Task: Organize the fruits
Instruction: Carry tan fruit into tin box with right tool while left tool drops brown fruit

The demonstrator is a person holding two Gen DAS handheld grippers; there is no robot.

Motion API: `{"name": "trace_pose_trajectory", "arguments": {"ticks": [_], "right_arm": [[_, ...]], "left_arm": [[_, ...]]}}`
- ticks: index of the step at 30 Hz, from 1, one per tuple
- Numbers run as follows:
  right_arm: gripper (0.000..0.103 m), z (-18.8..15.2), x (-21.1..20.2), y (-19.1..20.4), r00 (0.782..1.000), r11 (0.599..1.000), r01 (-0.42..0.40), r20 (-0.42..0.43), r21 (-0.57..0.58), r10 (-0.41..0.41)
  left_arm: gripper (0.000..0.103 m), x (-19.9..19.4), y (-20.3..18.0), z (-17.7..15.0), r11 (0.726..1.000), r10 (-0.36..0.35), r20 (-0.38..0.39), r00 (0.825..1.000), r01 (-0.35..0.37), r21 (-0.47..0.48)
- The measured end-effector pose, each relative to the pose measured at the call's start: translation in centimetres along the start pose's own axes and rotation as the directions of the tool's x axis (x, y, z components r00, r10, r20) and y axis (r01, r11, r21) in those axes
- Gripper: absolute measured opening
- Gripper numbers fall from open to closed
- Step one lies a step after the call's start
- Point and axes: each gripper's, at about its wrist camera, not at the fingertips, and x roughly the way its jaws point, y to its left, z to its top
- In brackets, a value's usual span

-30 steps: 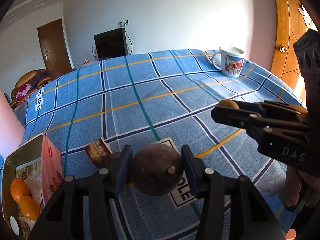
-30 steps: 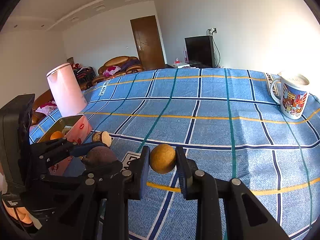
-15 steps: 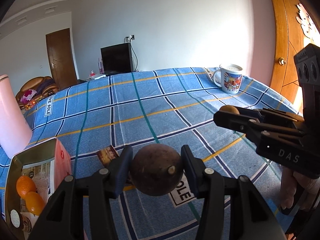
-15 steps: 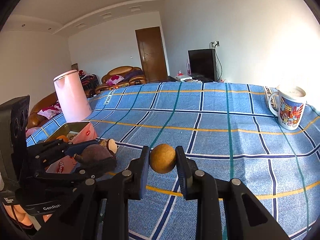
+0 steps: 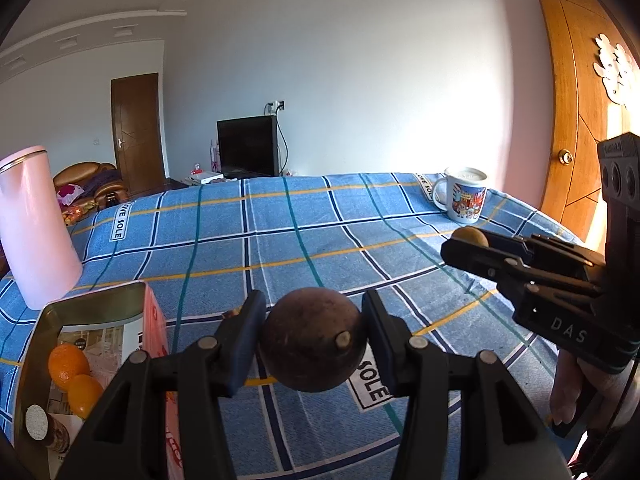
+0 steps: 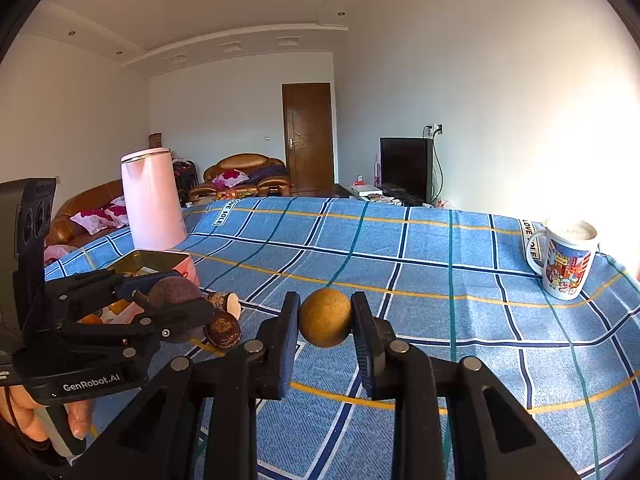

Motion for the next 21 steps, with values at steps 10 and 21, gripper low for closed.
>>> {"name": "trace_pose_trajectory", "arguments": {"ticks": [10, 21], "right_arm": [[0.027, 0.2, 1.0, 1.6, 1.000, 1.000, -0.003, -0.019, -0.028, 0.002], [0.027, 2.1, 3.1, 4.6, 0.997, 0.996, -0.067, -0.040, -0.056, 0.065]], "left_arm": [[0.052, -0.9, 1.0, -0.2, 1.000, -0.002, 0.037, 0.999, 0.002, -0.013], [0.052, -2.4, 3.8, -0.1, 0.998, 0.020, 0.052, 0.998, -0.017, -0.055]]}}
